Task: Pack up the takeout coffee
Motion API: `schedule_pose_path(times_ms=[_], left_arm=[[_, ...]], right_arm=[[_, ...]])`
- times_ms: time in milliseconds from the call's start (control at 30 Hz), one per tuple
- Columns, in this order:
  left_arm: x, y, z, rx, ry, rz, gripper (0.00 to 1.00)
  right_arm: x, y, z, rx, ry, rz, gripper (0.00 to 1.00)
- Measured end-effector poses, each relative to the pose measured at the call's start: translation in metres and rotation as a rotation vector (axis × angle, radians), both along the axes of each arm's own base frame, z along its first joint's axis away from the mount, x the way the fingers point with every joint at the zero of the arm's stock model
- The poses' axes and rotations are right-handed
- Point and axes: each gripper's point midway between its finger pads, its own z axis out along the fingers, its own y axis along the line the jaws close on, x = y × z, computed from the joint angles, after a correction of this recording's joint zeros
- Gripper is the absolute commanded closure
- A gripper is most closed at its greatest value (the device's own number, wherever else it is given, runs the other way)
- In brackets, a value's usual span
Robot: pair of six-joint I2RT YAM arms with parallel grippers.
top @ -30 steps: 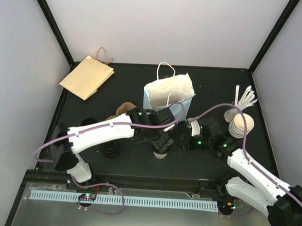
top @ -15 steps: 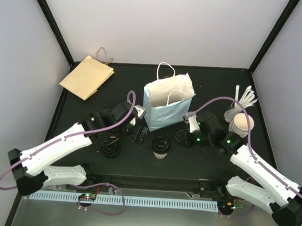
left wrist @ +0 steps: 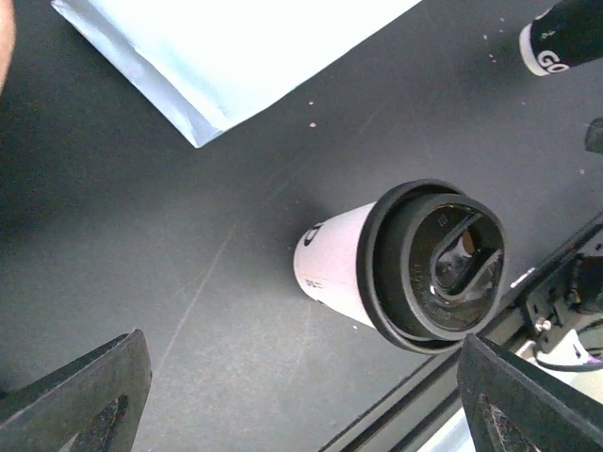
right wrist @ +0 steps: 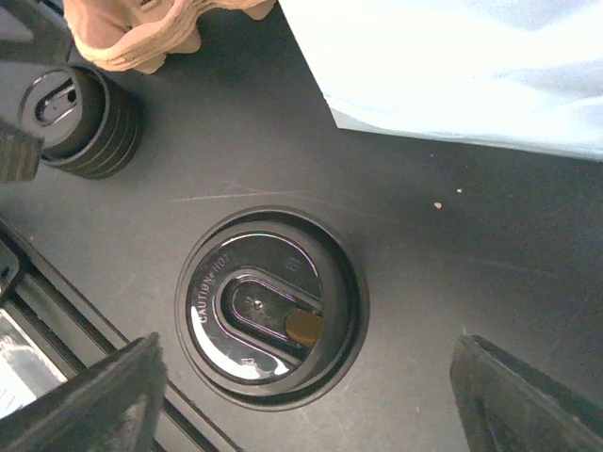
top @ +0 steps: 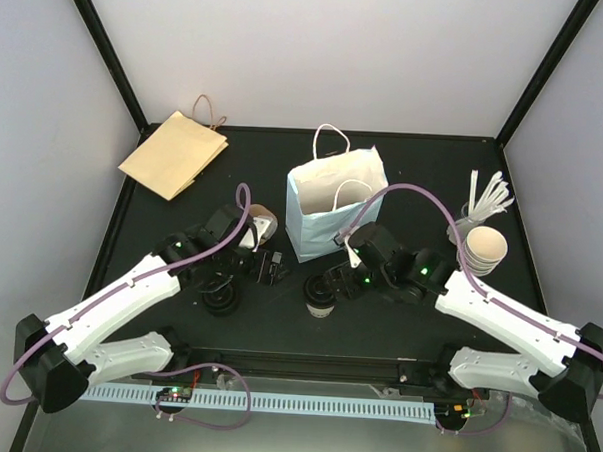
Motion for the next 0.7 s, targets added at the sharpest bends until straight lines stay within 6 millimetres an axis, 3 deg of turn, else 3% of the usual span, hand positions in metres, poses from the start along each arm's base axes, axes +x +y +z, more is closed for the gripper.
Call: schedule_pose_path(times_ms=[100, 300, 700], left_arm=[[-0.001, -0.004, 0.000, -0.049, 0.022, -0.018, 0.08], [-0.005, -0.013, -0.009, -0.115, 0.051, -0.042, 0.15], [-0.001, -0.023, -0.040, -0.170, 0.150, -0.026, 0.28]], right_arm=[[-0.001, 0.002, 0.000, -0.030, -0.005, 0.005, 0.00], [0.001, 0.014, -0.002, -0.092, -0.012, 0.016, 0.00], [-0.010, 0.037, -0.028, -0.227, 0.020, 0.068, 0.04]])
